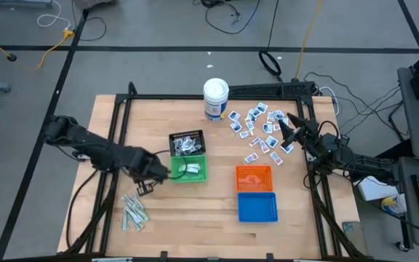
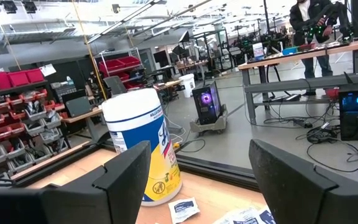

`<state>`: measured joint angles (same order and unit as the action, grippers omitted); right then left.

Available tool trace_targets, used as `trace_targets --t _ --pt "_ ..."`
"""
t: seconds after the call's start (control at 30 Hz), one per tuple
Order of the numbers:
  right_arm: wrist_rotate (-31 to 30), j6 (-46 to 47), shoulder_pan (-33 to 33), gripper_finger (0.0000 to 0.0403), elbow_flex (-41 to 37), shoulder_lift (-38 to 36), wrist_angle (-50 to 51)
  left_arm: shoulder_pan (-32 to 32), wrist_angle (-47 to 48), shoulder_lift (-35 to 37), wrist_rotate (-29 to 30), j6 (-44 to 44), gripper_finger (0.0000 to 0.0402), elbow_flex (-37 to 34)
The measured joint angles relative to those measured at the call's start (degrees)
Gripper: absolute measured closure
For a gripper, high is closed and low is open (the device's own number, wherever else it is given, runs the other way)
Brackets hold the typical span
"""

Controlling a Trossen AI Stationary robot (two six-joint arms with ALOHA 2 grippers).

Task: Pick & Place First Aid Supplies
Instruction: Put the green bandage into the green bin

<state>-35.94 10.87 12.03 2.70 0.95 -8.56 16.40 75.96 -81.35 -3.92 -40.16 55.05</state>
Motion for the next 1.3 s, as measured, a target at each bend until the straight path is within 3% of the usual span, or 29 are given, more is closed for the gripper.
trace_targets --t 0.23,0.57,1.13,1.3 --pt "0.0 0.0 0.0 0.0135 0.0 0.0 0.1 -5.6 2.8 -9.6 0.7 11.4 0.0401 14.5" --pt "0.0 0.0 0.0 0.0135 0.0 0.0 0.2 -11.0 6.7 -21.5 -0.3 17.4 0.0401 33.8" --pt "0.0 0.0 0.0 0.0136 0.0 0.0 0.2 -13.7 -3.9 -32.1 1.4 19.1 0.0399 34.3" --pt "0.0 0.0 0.0 0.0136 0.0 0.0 0.2 -14.1 -5.8 -32.1 0.1 19.7 0.0362 34.3"
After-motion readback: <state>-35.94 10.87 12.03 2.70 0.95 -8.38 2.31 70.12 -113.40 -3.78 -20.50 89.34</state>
